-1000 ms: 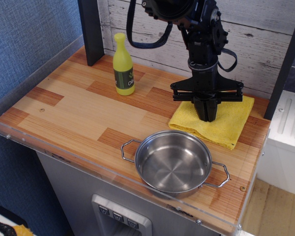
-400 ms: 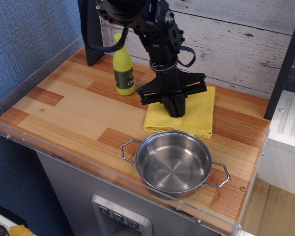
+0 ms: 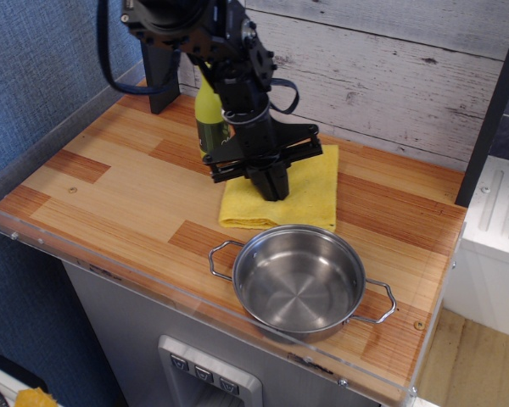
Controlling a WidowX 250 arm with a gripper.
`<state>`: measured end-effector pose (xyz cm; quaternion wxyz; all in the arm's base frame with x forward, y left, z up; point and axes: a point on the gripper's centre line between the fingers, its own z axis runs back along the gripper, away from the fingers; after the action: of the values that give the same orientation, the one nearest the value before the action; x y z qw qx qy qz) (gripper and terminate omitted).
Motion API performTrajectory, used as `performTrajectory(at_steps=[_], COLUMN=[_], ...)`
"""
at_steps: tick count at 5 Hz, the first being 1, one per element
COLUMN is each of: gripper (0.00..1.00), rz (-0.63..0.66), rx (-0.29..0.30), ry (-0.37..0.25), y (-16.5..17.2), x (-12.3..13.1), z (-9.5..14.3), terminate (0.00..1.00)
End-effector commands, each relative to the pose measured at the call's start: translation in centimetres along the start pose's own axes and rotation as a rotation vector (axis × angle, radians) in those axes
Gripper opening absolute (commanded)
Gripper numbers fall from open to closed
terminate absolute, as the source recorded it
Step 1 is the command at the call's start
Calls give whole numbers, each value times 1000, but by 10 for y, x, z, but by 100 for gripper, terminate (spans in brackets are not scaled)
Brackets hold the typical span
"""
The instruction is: Move the towel to the front left of the table.
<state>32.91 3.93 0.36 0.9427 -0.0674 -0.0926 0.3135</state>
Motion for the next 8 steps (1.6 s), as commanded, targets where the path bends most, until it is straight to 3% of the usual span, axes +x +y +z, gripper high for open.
performTrajectory(at_steps=[1, 3, 5, 6, 8], gripper=[0, 0, 0, 0, 0], rz=[11, 40, 105, 78, 93], rx=[-8, 2, 76, 103, 172], ry=[97, 106, 51, 15, 23], y=[29, 42, 82, 100, 123], x=[-25, -30, -18, -8, -8], z=[1, 6, 15, 16, 17], terminate=[0, 0, 0, 0, 0])
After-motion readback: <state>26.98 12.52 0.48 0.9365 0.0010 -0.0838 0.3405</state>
